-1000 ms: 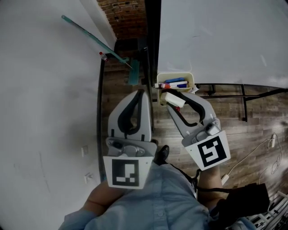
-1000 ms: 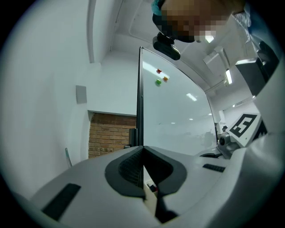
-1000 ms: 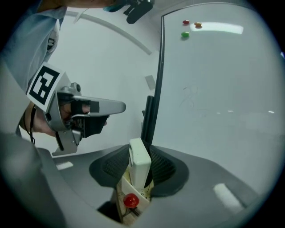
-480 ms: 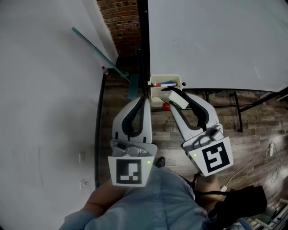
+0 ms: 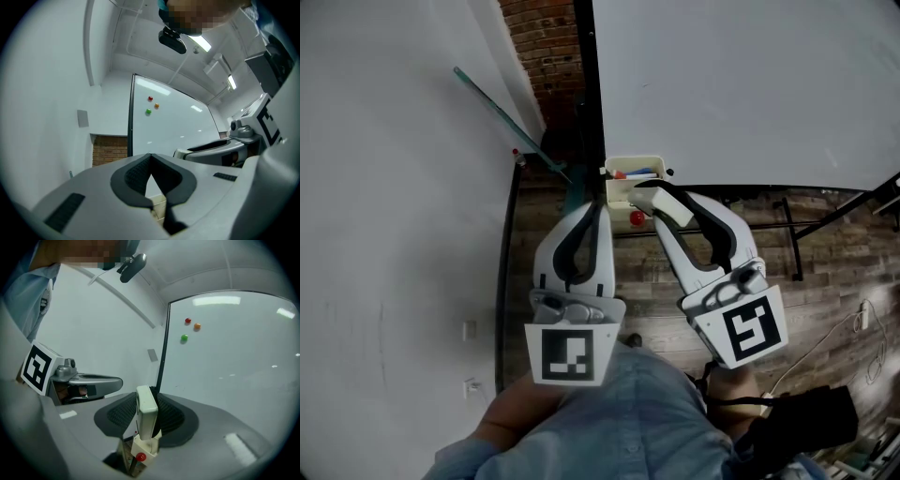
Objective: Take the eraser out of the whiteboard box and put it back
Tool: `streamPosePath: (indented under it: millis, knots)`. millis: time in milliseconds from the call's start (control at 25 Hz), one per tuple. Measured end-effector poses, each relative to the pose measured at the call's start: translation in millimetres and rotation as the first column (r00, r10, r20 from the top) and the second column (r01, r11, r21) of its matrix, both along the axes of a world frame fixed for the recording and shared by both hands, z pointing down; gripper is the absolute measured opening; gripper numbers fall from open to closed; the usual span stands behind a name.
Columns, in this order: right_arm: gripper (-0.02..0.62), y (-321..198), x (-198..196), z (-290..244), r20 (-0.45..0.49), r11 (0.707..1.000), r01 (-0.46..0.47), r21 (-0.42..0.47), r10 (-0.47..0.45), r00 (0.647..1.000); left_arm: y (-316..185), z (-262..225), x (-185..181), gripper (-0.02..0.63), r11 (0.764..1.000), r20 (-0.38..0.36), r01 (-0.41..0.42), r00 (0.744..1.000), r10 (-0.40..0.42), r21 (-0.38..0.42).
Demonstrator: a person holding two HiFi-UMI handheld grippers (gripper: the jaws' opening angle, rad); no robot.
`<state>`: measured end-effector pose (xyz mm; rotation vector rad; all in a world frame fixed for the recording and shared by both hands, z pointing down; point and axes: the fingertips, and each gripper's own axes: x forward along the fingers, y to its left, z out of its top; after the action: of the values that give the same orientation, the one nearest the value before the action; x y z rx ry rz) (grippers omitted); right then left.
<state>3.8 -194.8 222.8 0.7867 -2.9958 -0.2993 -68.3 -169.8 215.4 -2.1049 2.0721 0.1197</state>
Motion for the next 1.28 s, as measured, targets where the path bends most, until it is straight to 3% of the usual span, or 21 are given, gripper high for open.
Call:
streamPosePath:
  millis: [640,1280]
  knots:
    - [0.133,-6,-6,0,0.001,1.000,-0.011,-0.006,0.011,1.000,-6,-3,-5,0.005,1.000,-0.011,-0.025,1.000,0.025,-0.003]
    - [0.133,-48,-39,48,-0.077,0.995,-0.004,-0.101,-0.004,0.997,-44,18,-38,0.005,0.998,-0.058,-0.031,0.998,0.028,-0.058]
